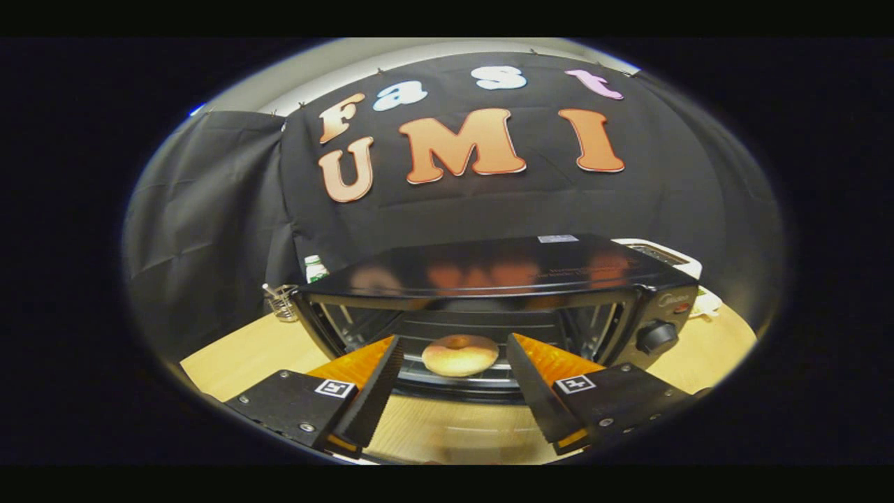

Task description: Open the toaster oven, put the food inside, and close the toaster oven door.

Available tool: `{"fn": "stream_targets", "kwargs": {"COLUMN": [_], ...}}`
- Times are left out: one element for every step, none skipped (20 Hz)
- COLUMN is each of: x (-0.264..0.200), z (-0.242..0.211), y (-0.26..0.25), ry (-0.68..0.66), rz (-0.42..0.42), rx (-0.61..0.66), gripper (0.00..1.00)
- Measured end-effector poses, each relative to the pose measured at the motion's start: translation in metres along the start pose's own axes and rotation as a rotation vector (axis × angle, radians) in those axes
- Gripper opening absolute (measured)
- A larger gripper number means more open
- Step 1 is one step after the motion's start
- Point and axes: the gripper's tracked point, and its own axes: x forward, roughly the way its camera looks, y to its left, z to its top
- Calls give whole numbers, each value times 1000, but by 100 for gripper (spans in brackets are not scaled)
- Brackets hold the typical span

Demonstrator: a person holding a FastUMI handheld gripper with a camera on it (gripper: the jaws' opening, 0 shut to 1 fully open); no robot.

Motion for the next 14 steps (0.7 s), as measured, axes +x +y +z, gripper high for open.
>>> {"fn": "stream_targets", "kwargs": {"x": [-12, -24, -36, -47, -58, -69, -80, -88, -97, -107, -118, -126, -130, -135], "z": [-6, -13, -20, -32, -48, -62, -70, -75, -80, -92, -106, -115, -118, -122], "y": [3, 5, 6, 12, 21, 28, 29, 29, 26, 31, 33, 32, 26, 20], "ry": [10, 20, 31, 44, 81, 109, 132, 132, 129, 152, 180, 195, 203, 215], "rz": [13, 24, 36, 65, 111, 147, 154, 152, 141, 158, 161, 157, 138, 121], "rx": [-18, -33, -37, -21, 2, 28, 41, 39, 45, 41, 33, 15, 0, -1], "gripper": [89, 89, 89, 89, 89, 89, 89, 89, 89, 89, 90, 90, 90, 90]}}
